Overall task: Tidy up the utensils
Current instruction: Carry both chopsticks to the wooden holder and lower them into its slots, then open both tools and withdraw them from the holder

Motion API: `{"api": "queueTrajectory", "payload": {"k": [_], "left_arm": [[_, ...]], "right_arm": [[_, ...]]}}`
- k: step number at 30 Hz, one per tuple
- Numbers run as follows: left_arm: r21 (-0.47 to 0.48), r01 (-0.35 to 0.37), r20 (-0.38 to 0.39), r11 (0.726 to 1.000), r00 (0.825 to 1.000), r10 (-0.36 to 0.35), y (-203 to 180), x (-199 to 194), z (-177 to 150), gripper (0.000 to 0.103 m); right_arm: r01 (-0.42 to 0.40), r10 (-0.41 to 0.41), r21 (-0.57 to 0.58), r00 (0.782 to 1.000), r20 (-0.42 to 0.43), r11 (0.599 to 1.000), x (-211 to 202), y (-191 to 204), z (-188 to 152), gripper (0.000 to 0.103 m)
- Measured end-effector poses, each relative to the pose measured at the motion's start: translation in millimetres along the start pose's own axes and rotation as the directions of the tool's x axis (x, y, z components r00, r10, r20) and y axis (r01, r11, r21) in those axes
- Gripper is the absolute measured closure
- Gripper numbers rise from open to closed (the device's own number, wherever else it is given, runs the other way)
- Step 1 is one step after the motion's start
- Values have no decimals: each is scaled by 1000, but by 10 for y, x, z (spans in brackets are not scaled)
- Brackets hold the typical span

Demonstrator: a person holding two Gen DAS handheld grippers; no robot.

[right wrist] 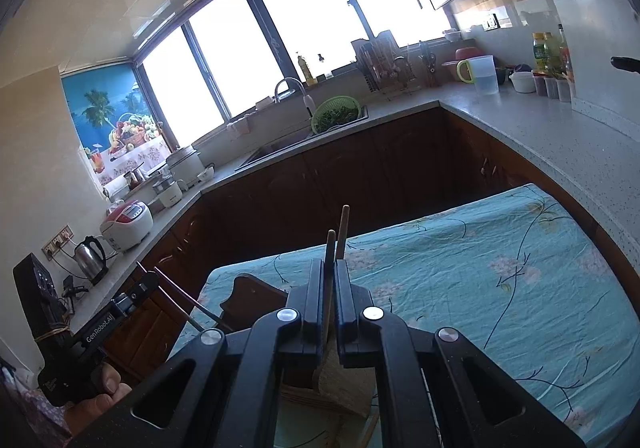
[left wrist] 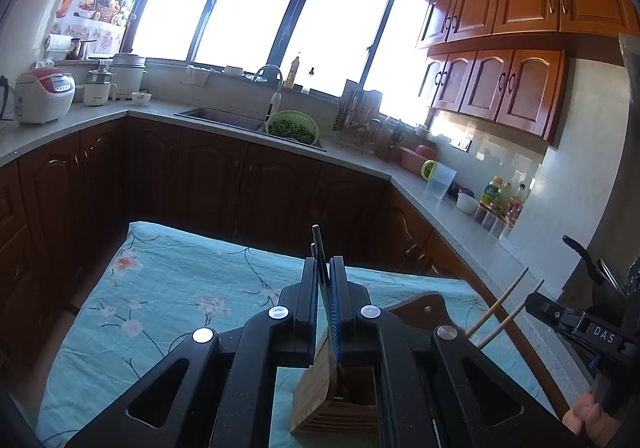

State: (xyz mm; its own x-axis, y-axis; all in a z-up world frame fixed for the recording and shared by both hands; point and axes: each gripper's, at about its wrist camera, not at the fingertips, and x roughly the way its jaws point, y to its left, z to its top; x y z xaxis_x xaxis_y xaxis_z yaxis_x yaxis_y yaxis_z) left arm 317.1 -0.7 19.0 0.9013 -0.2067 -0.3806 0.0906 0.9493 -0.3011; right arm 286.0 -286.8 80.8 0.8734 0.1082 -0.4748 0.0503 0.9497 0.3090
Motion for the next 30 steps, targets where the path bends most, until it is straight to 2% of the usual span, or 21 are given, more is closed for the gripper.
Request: {"api": "queueTrajectory", "payload": {"k": [3,15,16,19,20,21,22,23,25,26,28,30], "left_arm": [[11,-2,-17,1000,1000,2,23,-36,172,99],[8,-13,-53,1000,999,13,93,-13,297,98],[6,-12,-55,1000,998,13,100,-15,303,98],[0,-8,-63,1000,998,8,113,-31,307,98],[-2,-5,-63,1000,998,5,118,-48,318,93],[-2,-2,-65,1000,998,2,120,-67,325,82],[-4,-6,-63,1000,998,6,114,-104,324,75],[-5,-6,-53,1000,999,6,108,-154,324,64],[2,-16,-35,1000,999,16,105,-255,323,52],[4,-27,-31,1000,999,27,111,-307,310,40],[3,-32,-10,999,999,32,131,-442,278,34],[4,-45,-2,999,999,45,149,-570,225,23]], "right_arm": [[1,-1,5,1000,-3,1000,7,-7,4,99],[-9,9,24,1000,-10,1000,37,-45,11,98],[-11,11,25,1000,-11,1000,40,-43,6,94],[-17,18,33,1000,-15,999,59,-51,-8,93],[-18,18,36,1000,-15,999,58,-53,-12,92],[-20,21,40,1000,-16,999,54,-56,-16,90],[-25,25,47,1000,-16,999,44,-69,-16,81],[-32,33,56,999,-12,998,24,-80,-16,59],[-49,49,69,999,12,996,-51,-97,-17,42],[-53,51,68,998,27,996,-103,-94,-19,35],[-66,63,72,997,48,995,-204,-88,-35,25],[-88,83,85,994,66,992,-317,-92,-73,12]]}}
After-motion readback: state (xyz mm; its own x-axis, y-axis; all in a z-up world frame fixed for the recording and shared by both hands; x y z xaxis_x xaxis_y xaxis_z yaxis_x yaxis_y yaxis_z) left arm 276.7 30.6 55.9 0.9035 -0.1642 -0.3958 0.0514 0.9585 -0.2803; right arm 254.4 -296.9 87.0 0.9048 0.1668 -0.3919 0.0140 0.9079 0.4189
